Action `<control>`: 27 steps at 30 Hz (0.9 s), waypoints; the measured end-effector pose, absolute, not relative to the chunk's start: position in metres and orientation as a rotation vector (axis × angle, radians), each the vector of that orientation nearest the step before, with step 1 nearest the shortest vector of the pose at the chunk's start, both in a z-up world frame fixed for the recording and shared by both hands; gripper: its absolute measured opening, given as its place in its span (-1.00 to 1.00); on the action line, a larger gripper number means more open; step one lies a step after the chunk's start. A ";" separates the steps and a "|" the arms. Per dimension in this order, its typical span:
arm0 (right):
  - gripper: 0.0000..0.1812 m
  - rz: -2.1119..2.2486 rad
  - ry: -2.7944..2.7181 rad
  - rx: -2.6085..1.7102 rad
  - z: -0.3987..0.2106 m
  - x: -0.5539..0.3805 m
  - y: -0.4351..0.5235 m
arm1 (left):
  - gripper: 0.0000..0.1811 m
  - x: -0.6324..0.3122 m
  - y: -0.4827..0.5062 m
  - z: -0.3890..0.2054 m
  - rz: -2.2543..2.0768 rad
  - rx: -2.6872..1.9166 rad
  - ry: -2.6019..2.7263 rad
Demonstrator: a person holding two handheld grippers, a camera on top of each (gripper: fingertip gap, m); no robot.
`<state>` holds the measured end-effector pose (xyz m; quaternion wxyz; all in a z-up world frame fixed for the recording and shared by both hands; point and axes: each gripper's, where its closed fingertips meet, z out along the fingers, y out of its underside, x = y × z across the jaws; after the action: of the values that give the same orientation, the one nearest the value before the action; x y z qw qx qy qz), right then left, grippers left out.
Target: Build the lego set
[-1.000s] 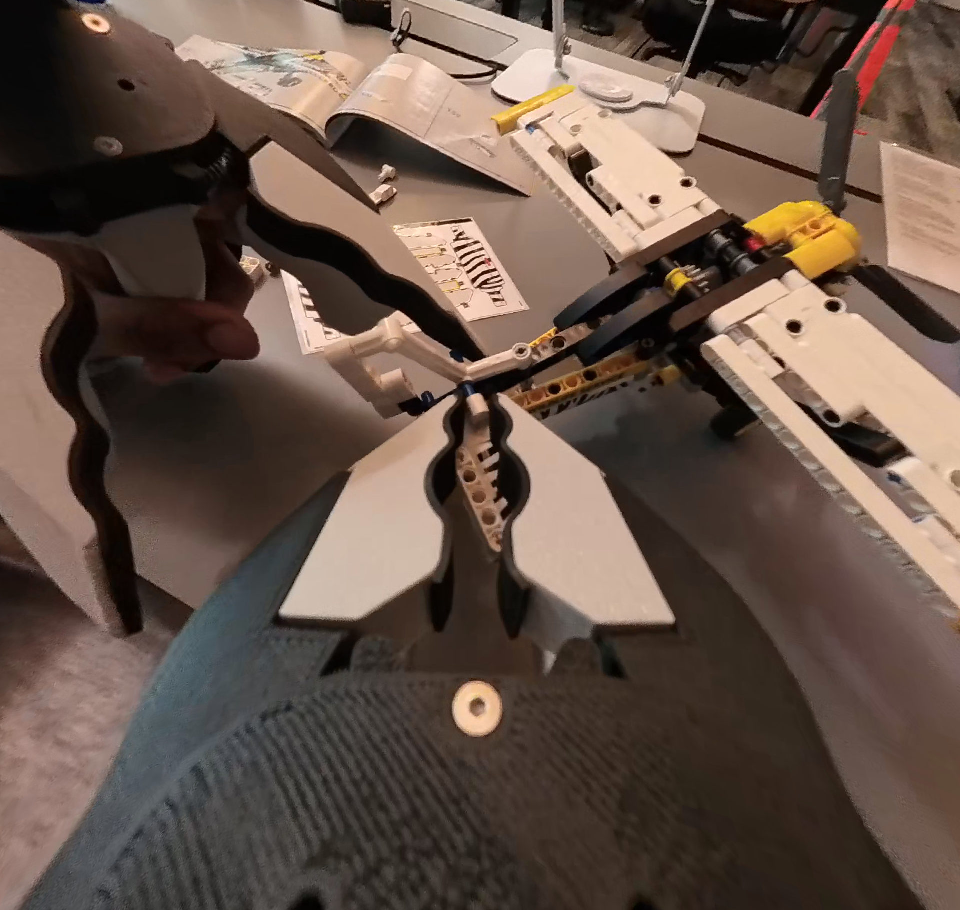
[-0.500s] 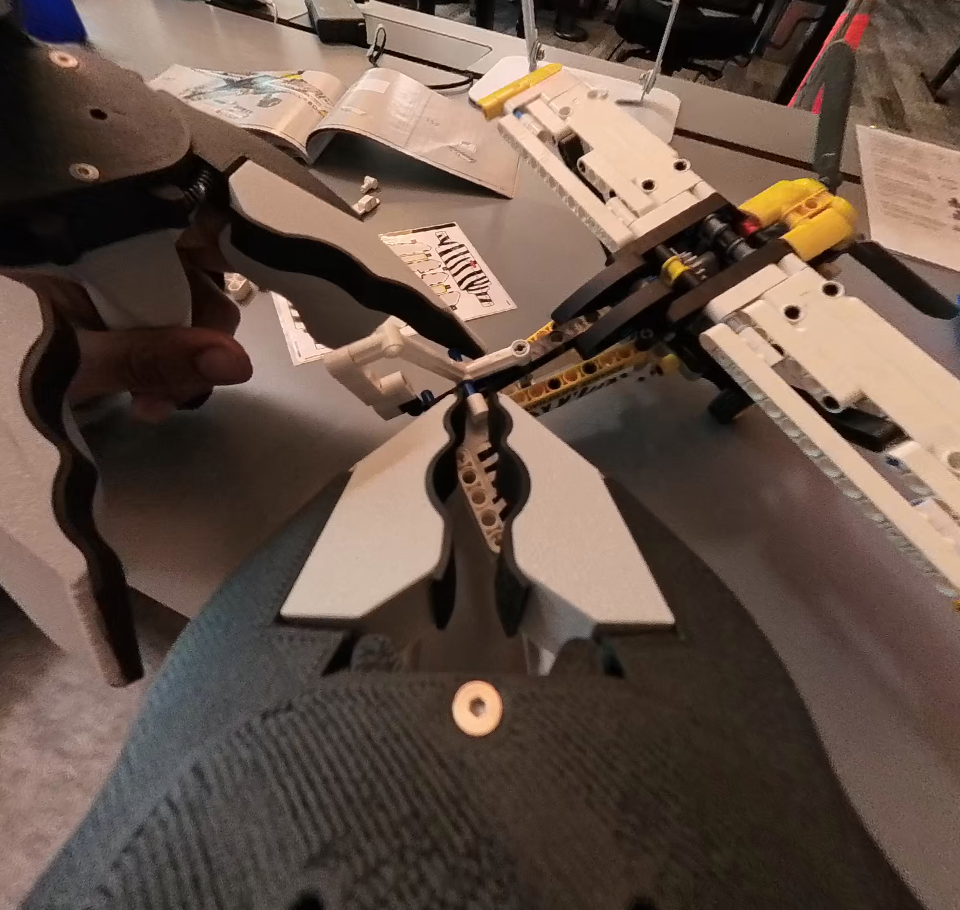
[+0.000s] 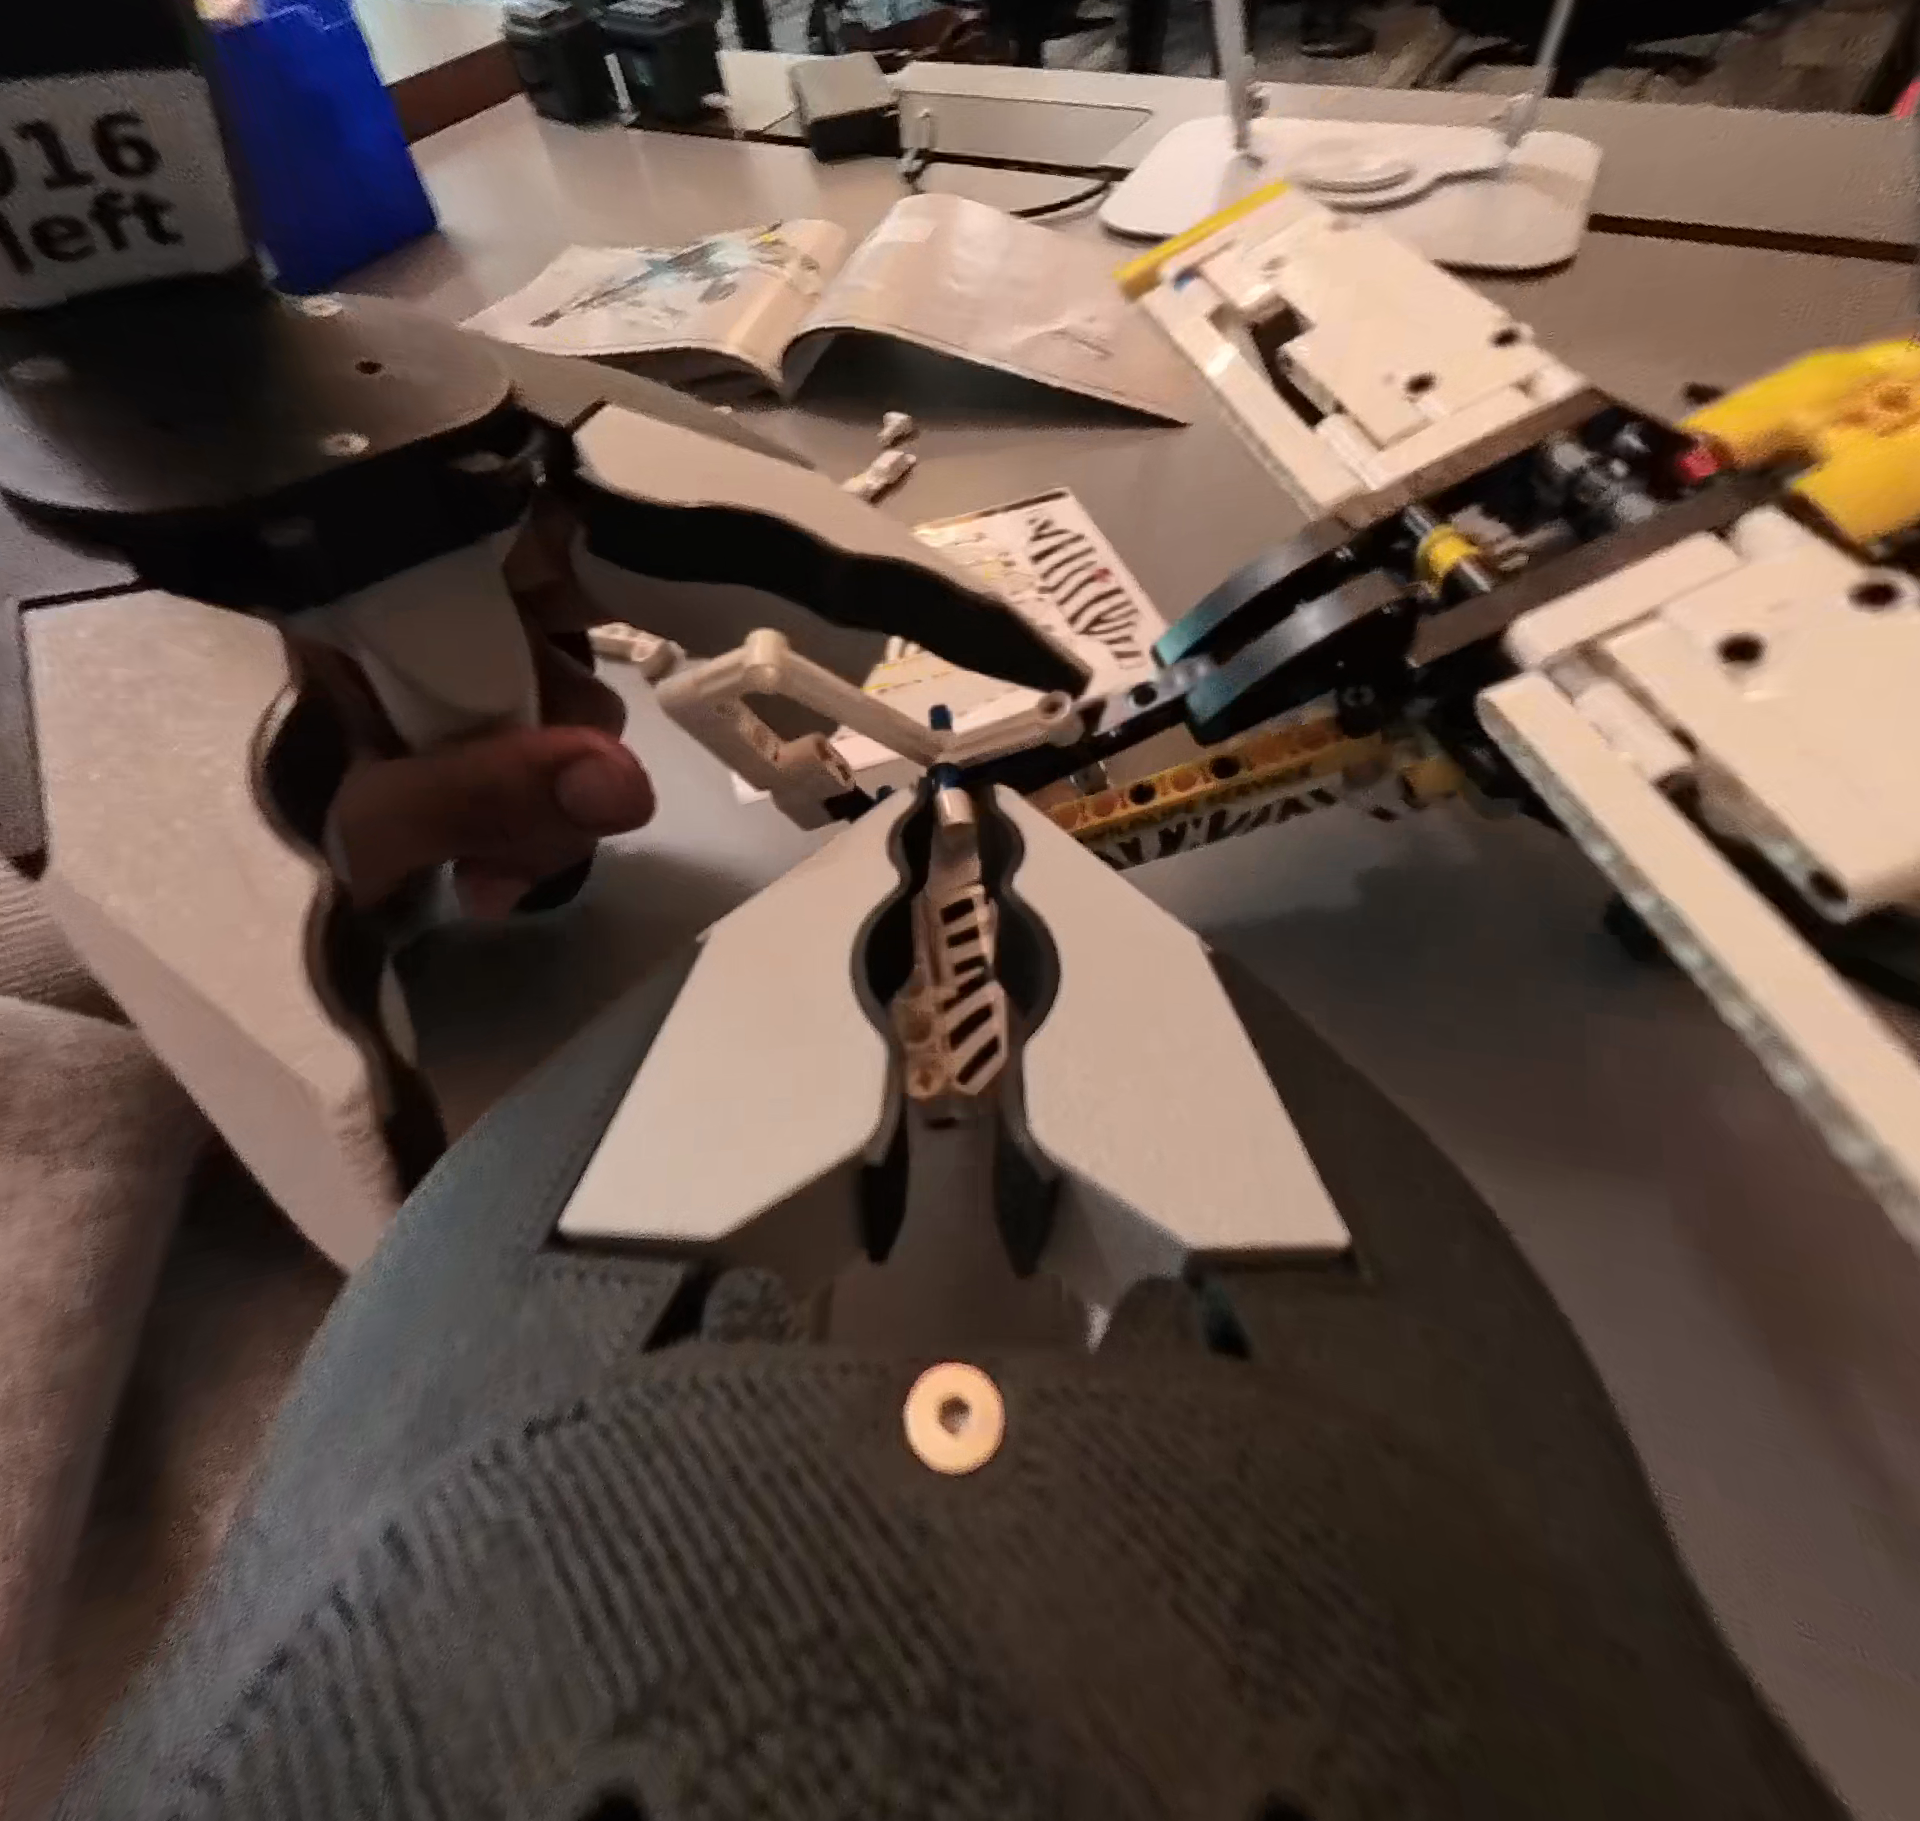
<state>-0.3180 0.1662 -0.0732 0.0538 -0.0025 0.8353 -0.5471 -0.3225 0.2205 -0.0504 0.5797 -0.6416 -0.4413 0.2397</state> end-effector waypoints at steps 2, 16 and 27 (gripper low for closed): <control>-0.92 -1.653 2.549 -0.088 -0.072 -0.314 0.164 | 0.39 -0.321 0.212 -0.050 0.583 -1.469 -1.071; -0.76 -1.277 2.159 -1.987 -0.033 -0.330 0.167 | 0.29 -0.311 0.201 -0.052 0.609 -1.313 -1.242; -0.54 -0.273 1.861 -2.028 -0.076 -0.312 0.172 | 0.30 -0.301 0.196 -0.048 0.646 -1.194 -1.275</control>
<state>-0.3118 0.1723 -0.0757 0.1868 -0.7204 0.6609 -0.0971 -0.3006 0.1962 -0.0484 0.5968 -0.5145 -0.5493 0.2782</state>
